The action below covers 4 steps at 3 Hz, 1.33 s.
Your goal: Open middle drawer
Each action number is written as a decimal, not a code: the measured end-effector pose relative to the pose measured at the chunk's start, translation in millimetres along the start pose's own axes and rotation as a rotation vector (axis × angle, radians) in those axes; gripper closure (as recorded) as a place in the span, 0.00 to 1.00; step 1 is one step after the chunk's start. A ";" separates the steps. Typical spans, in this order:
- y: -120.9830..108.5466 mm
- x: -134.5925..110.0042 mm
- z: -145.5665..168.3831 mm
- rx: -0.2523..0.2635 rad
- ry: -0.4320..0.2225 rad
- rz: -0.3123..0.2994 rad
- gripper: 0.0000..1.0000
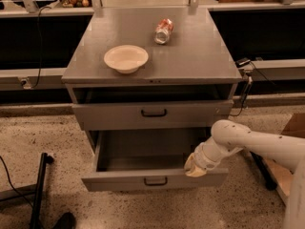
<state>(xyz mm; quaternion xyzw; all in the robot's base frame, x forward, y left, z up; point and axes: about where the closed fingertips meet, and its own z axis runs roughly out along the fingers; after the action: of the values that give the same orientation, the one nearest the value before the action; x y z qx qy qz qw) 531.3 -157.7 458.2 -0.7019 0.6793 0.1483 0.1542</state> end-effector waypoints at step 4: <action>-37.9 -28.9 -28.9 0.090 0.051 -0.033 0.54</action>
Offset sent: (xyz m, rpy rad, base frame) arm -0.0033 0.0079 0.0675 -0.0044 -0.0647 0.0426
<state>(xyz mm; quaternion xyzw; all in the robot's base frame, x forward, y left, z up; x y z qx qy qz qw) 568.1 -142.5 497.2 -0.7091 0.6773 0.0968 0.1707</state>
